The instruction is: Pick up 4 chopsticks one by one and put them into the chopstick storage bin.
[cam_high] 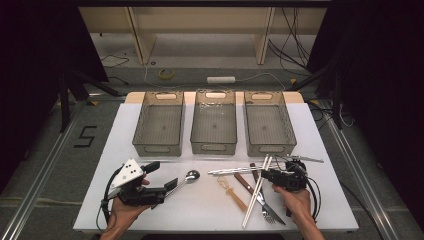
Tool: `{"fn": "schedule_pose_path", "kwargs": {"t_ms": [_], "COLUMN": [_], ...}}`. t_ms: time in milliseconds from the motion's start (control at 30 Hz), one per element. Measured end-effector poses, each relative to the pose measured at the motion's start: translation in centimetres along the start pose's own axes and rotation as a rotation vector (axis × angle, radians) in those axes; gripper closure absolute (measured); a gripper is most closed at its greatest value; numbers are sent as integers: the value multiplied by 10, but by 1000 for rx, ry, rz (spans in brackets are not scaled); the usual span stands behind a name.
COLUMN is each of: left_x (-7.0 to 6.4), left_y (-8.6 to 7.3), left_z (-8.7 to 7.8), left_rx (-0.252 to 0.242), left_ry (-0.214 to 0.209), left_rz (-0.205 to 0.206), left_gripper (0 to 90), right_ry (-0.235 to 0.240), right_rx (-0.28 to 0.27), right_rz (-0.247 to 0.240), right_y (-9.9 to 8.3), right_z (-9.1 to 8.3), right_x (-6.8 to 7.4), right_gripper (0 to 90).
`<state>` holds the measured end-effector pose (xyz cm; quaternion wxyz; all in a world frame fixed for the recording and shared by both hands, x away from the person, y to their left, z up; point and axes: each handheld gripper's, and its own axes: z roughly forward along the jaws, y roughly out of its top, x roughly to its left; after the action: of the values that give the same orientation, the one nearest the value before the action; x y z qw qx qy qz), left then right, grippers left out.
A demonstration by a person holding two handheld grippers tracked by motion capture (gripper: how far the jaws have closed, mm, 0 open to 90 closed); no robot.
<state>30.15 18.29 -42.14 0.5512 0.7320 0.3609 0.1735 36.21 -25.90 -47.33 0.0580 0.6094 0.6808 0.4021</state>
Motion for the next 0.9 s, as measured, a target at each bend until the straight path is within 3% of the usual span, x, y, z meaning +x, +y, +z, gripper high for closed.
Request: {"fn": "schedule_pose_path", "kwargs": {"t_ms": [200,900], "left_x": [0,0], "left_y": [0,0], "left_z": [0,0], "left_rx": [-2,-2], "left_ry": [-1,-2], "left_rz": [1,2], "left_gripper": [156,156], "right_ry": [-14,-48], "right_rx": [0,19], "right_rz": [23,19], "right_y": [1,-1], "right_z": [4,9], "right_x": [-1,2], "right_gripper": [604,671]}}
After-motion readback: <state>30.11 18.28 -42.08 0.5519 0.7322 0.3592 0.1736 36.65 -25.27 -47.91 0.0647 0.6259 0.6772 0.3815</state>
